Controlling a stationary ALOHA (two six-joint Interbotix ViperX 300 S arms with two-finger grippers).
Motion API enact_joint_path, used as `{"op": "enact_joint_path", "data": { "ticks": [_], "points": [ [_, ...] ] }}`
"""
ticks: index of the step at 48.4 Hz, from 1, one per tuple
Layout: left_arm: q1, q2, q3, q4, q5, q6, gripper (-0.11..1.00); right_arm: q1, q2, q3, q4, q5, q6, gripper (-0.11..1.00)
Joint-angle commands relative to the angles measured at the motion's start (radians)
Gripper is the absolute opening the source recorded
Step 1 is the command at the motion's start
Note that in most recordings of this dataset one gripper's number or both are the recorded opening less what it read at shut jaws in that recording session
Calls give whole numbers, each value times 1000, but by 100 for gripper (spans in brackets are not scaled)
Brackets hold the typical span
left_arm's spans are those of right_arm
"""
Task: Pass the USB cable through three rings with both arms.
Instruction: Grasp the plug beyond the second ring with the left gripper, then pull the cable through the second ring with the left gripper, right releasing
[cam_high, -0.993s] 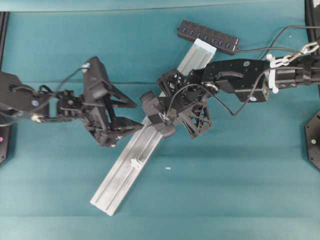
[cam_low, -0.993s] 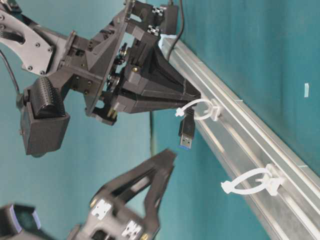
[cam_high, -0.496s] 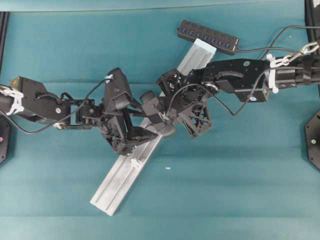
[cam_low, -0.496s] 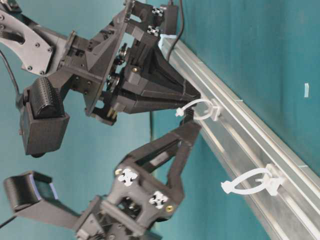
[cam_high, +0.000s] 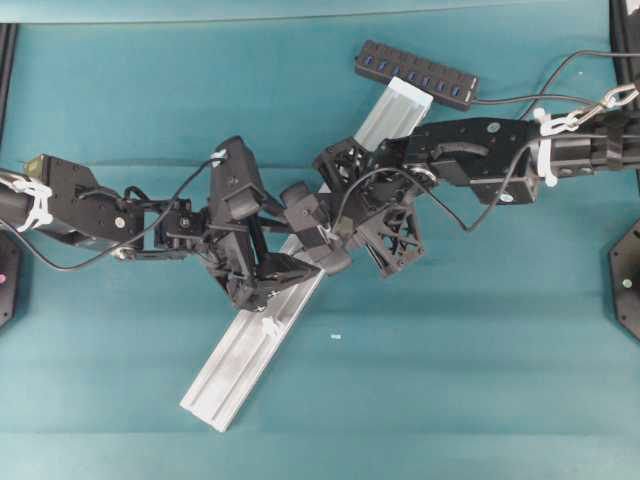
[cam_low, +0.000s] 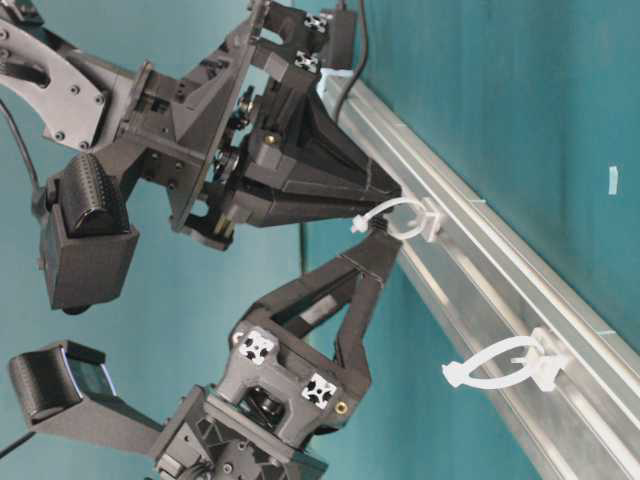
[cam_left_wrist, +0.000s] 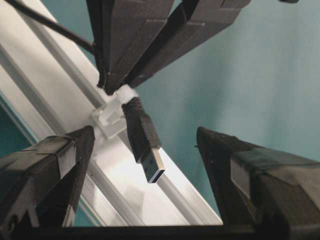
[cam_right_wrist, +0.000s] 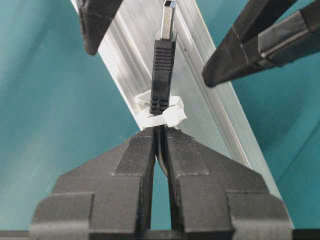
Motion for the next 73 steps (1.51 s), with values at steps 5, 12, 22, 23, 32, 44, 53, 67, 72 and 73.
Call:
{"op": "enact_joint_path", "data": {
  "ticks": [5, 12, 22, 23, 32, 44, 53, 67, 72, 73],
  "points": [
    [6, -11, -8, 2, -11, 6, 88, 6, -5, -3, 5, -9, 9, 8],
    [11, -8, -11, 2, 11, 9, 81, 5, -5, -3, 5, -12, 11, 8],
    [2, -9, -14, 2, 32, 37, 43, 5, -6, -3, 5, -12, 12, 8],
    [-2, -9, -14, 2, 34, 41, 38, 6, -6, -3, 5, -12, 15, 8],
    [-5, -14, -21, 2, 40, 66, 13, 5, -6, -3, 5, -12, 60, 8],
    [-5, -9, -32, 2, 40, 66, 13, 6, -5, -3, 5, -12, 67, 8],
    [-6, -9, -35, 2, 43, 66, 13, 14, -5, -3, 14, -9, 87, 8],
    [-9, -15, -37, 2, 63, 34, 12, 12, -8, 0, 69, -8, 120, 24],
    [-11, -15, -34, 2, 63, 20, 10, 12, -11, 3, 109, 5, 124, 52],
    [-14, -17, -32, 3, 64, 17, 10, 12, -12, 5, 114, 8, 124, 57]
  ]
}}
